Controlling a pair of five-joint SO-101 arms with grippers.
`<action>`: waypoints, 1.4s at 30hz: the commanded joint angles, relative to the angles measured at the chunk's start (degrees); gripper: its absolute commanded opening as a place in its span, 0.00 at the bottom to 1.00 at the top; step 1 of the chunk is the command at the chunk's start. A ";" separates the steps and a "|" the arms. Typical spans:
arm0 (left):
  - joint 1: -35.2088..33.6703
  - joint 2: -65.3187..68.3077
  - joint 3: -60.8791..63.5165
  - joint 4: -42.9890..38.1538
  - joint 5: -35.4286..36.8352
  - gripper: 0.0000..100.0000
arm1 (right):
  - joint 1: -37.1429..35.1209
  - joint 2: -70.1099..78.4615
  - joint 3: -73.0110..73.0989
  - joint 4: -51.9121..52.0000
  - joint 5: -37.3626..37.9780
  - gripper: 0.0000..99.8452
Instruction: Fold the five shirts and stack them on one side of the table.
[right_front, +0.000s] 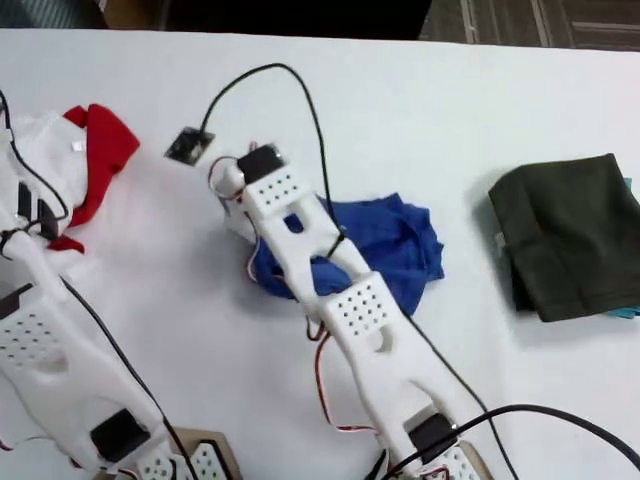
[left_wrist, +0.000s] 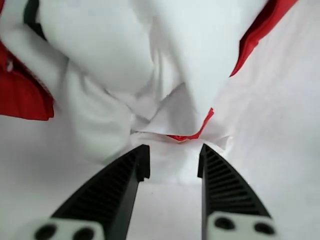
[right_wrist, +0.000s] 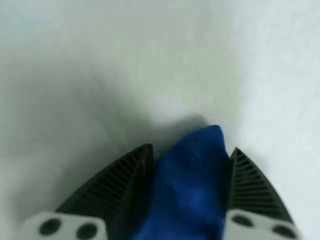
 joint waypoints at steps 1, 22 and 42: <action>-0.79 -4.13 -0.13 0.00 -0.70 0.18 | 2.59 0.04 -1.85 -0.40 -0.44 0.25; -0.53 -4.13 -0.13 -0.44 -0.62 0.18 | 6.64 -15.60 -1.32 5.93 -0.35 0.02; 0.18 -4.13 -0.22 -2.20 -0.70 0.18 | 18.59 -50.95 48.18 5.67 0.09 0.02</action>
